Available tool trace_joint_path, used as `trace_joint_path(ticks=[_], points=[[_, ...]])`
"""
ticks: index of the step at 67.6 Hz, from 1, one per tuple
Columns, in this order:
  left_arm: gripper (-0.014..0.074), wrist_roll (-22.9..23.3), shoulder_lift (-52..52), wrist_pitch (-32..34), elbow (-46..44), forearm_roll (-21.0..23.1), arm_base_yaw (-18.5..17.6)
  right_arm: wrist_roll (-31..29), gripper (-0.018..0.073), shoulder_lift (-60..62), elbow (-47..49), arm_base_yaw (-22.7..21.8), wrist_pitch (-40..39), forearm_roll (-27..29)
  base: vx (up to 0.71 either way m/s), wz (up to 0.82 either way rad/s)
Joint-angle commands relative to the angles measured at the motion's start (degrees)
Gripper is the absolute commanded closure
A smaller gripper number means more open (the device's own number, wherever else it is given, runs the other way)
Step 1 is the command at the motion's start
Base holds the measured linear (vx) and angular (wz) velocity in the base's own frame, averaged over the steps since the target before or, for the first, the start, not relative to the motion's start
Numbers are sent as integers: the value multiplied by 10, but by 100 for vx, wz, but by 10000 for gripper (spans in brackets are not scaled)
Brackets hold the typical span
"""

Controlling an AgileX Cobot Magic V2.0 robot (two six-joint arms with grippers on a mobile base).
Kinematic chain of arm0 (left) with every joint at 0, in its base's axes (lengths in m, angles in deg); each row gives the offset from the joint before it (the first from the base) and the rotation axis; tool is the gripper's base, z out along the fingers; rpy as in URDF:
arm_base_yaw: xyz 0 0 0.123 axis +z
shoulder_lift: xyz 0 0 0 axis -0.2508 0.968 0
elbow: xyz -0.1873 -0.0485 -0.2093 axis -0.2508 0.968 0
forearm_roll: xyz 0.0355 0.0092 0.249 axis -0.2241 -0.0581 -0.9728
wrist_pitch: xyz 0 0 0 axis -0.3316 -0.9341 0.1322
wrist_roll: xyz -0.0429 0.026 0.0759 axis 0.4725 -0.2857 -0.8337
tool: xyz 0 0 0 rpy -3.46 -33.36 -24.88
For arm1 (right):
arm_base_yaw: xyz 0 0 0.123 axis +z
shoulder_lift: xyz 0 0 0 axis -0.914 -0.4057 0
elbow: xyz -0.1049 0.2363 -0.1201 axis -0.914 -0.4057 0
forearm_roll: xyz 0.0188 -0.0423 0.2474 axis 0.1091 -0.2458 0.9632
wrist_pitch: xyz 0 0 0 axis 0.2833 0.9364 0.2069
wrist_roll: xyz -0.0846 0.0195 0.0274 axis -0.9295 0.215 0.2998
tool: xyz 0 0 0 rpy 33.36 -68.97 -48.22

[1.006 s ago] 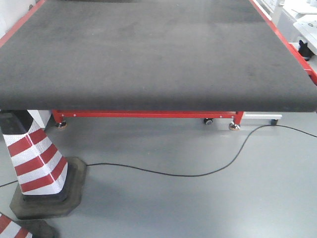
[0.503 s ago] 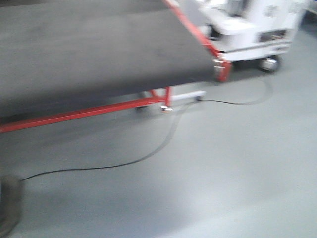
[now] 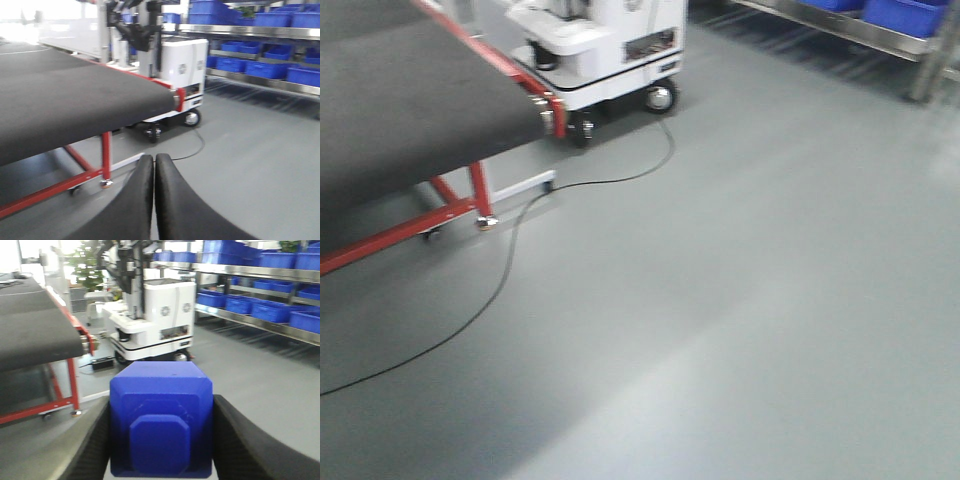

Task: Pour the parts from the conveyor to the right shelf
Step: 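Turn away from the conveyor holding the block in the right gripper, then drive along the yellow floor line carrying the block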

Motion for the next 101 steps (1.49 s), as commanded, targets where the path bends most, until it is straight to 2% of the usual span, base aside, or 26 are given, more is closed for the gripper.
trace_joint_path(ticks=[1, 59, 101], points=[[603, 0, -6, 41, 16, 4, -1, -4, 523, -6, 15, -2, -45, -5, -16, -63], [603, 0, -6, 41, 16, 4, -1, -4, 523, -6, 15, -2, -45, -5, -14, -60], [603, 0, -6, 41, 16, 4, -1, -4, 523, -6, 15, -2, -45, -5, 3, -63]])
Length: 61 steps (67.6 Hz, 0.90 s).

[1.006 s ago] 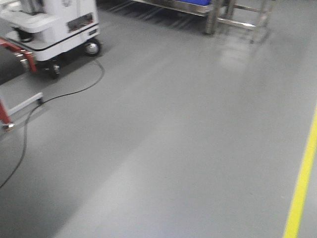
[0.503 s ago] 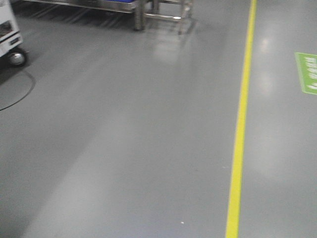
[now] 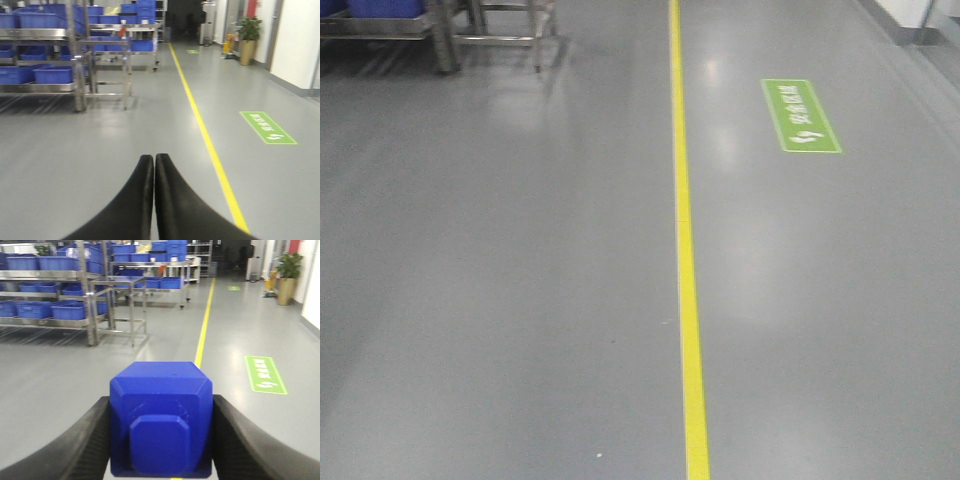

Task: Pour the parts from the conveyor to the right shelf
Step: 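Drive along the yellow floor line carrying the block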

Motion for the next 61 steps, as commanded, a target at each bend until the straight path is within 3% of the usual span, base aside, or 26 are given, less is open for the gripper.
trace_joint_path(ticks=[1, 31, 61], points=[[603, 0, -6, 41, 16, 4, -1, -4, 523, -6, 15, -2, -45, -5, 11, -50], [603, 0, -6, 41, 16, 4, -1, -4, 523, -6, 15, -2, -45, -5, 18, -33], [603, 0, -6, 41, 16, 4, -1, -4, 523, -6, 15, -2, -45, -5, 37, 10]])
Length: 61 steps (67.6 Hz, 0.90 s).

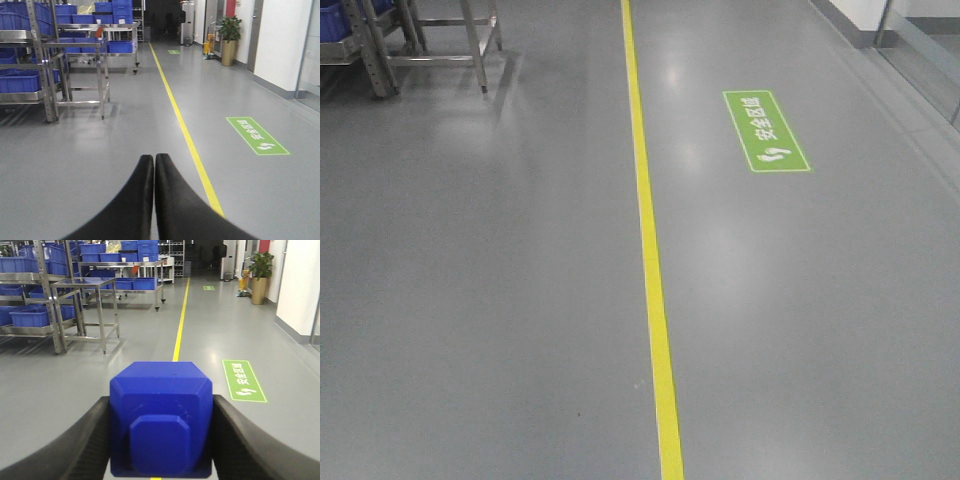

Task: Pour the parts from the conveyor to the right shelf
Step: 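Drive along the yellow floor line carrying the block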

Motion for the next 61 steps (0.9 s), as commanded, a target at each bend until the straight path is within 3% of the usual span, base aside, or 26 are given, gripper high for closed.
trace_joint_path(ticks=[1, 61], points=[[603, 0, -6, 41, 16, 4, -1, -4, 523, -6, 15, -2, -45, -5, 44, 21], [603, 0, -6, 40, 16, 4, -1, -4, 523, -6, 15, -2, -45, -5, 54, 4]])
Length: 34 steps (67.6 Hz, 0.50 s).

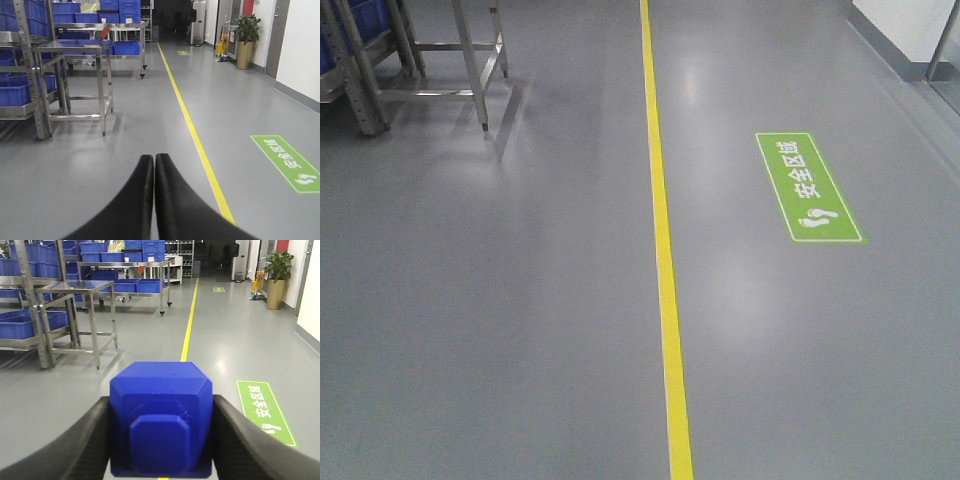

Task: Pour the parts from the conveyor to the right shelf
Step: 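Drive along the yellow floor line carrying the block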

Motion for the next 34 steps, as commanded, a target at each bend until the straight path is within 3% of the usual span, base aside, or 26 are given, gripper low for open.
trace_joint_path(ticks=[1, 34], points=[[603, 0, -6, 40, 16, 4, -1, -4, 523, -6, 15, -2, -45, -5, 63, -6], [603, 0, -6, 40, 16, 4, -1, -4, 523, -6, 15, -2, -45, -5, 68, 2]])
